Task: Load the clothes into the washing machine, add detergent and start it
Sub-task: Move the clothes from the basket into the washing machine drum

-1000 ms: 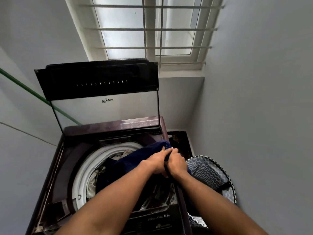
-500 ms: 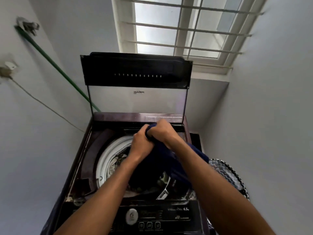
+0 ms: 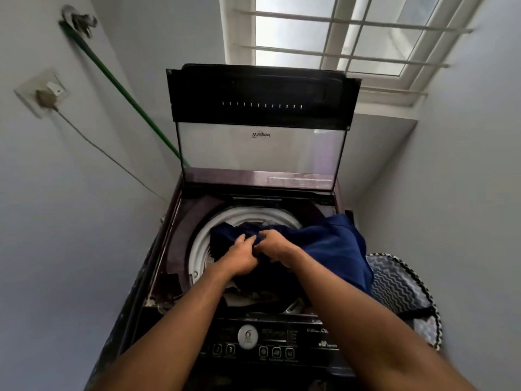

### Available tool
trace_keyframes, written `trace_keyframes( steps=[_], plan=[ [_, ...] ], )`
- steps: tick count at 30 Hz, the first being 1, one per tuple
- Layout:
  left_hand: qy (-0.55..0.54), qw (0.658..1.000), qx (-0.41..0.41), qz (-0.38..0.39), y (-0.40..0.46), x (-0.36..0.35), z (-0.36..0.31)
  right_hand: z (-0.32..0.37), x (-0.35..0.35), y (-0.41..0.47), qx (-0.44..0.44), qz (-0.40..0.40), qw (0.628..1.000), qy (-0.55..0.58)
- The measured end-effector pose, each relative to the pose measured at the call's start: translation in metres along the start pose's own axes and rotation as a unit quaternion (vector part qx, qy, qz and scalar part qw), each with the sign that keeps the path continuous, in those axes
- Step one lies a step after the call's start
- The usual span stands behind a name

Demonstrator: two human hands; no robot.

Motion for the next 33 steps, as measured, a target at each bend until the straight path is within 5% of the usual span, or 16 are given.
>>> trace_keyframes(
  steps=[2,6,10,15,19,33],
  plan=[
    [0.047,0.999,-0.015,0.005,0.000,-0.013,-0.005,-0.020,0.004,-0.002,-0.002,-0.030,0.999,-0.018],
    [0.047,0.994,-0.088,-0.031,0.002,-0.035,-0.028,-0.049,0.040,-0.023,0.029,-0.218,0.971,-0.092],
    [0.019,0.979,-0.202,-0.027,0.005,-0.065,-0.071,-0.096,0.079,-0.050,-0.065,-0.355,0.914,-0.186],
    [0.070,0.958,-0.277,0.012,0.013,-0.107,-0.123,-0.176,0.082,-0.057,-0.197,-0.278,0.940,-0.031],
    [0.156,0.954,-0.249,0.056,0.026,-0.126,-0.149,-0.195,0.065,-0.054,-0.217,-0.234,0.940,0.122],
    [0.251,0.941,-0.203,0.104,0.041,-0.126,-0.175,-0.193,0.062,-0.043,-0.200,-0.196,0.951,0.129]
  ],
)
Point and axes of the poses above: each hand's wrist, its own y-axis towards the middle knuckle, its own x-axis out of the back of the hand, z = x × y, the point moved 3 cm from there along y, towards the middle knuckle, and after that the axes turned 14 degrees about -y, right-handed, at the moved point
